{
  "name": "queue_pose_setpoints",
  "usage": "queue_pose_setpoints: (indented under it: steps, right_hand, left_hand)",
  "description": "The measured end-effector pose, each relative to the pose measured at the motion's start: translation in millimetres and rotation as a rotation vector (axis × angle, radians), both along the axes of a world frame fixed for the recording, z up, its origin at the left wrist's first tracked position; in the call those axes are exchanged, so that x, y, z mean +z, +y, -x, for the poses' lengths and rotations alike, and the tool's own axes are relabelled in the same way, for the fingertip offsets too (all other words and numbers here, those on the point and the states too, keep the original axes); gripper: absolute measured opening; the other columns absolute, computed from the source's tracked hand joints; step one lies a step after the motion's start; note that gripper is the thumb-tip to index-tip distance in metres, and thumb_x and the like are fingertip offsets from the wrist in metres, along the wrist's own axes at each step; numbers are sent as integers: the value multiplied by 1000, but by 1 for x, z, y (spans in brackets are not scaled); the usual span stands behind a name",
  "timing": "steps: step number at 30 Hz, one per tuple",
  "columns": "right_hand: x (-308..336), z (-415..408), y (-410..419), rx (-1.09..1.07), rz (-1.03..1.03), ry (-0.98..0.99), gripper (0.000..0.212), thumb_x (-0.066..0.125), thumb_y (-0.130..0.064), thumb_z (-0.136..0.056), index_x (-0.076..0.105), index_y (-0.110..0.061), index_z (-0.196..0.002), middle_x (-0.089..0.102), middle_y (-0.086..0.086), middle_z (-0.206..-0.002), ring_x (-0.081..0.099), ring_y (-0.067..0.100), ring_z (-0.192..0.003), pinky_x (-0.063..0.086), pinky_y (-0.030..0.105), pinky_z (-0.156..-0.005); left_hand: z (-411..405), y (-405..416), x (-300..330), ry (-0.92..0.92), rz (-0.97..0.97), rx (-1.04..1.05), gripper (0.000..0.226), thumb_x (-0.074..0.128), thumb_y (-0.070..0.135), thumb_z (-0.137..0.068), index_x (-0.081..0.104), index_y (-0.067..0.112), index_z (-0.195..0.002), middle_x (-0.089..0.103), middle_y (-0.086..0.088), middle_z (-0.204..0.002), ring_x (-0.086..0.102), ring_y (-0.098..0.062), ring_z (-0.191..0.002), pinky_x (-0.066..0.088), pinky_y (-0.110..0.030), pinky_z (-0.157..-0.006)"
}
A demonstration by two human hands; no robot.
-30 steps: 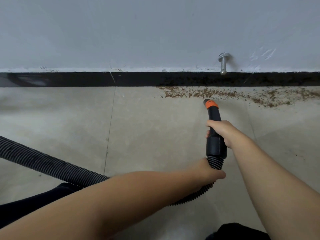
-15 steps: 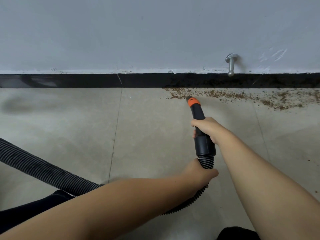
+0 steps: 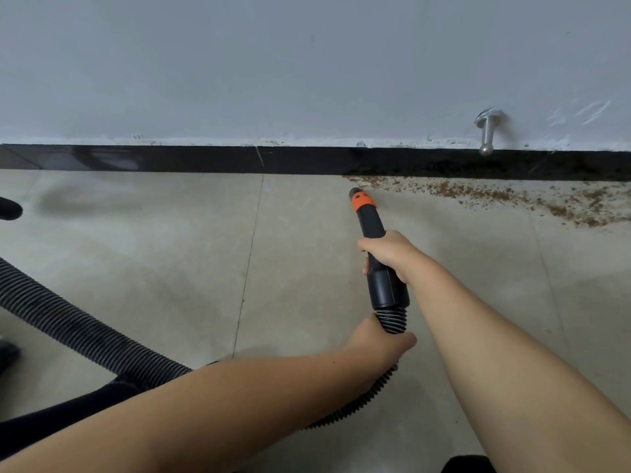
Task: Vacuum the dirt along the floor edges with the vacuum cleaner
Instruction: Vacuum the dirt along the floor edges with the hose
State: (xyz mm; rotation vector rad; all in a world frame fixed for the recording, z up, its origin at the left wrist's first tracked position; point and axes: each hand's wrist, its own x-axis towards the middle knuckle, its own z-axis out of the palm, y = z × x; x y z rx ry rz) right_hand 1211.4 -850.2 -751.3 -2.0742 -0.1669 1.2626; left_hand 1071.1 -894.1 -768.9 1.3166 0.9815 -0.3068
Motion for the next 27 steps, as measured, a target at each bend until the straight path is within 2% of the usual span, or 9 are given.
queue_pose_setpoints:
  steps: [9,12,15,19,23,27]
  right_hand:
    - [8,-48,-66,-189,66,-20,13,59,-13,-83,53,-7,-91,64,7,-50,61,22,-53,49,30,-57]
    - [12,-60,-85,-253,82,-13,15,60,-11,-84,54,-4,-96,63,10,-58,60,24,-53,50,29,-56]
    - [13,-72,-98,-309,102,-23,21,59,-11,-84,54,-1,-102,63,12,-63,59,22,-51,48,27,-51]
    - [13,-79,-90,-352,81,-16,18,59,-10,-85,54,-2,-100,61,11,-62,59,21,-50,48,28,-52]
    - [12,-70,-69,-281,57,6,22,60,-12,-84,54,-3,-103,62,9,-62,60,18,-44,47,24,-46]
    - [8,-58,-54,-219,38,12,24,60,-11,-83,53,-4,-104,63,9,-60,61,19,-47,48,26,-48]
  left_hand:
    - [-42,-40,9,-76,41,-194,18,61,15,-79,43,21,-80,46,0,-69,48,-14,-57,47,-28,-58]
    - [-52,-53,12,-74,21,-257,19,62,18,-79,43,21,-76,45,-1,-68,49,-17,-60,47,-30,-62]
    - [-64,-60,16,-71,31,-261,18,61,17,-79,44,19,-76,46,-1,-67,48,-17,-56,46,-28,-60]
    - [-69,-52,16,-52,19,-215,15,60,18,-76,46,18,-80,50,-2,-68,50,-17,-54,46,-29,-59]
    - [-62,-41,10,-30,13,-151,16,61,19,-73,47,18,-82,50,-3,-70,51,-19,-58,47,-31,-61]
    - [-52,-35,3,-36,11,-99,16,60,17,-74,45,21,-77,48,-1,-67,49,-16,-54,46,-28,-58]
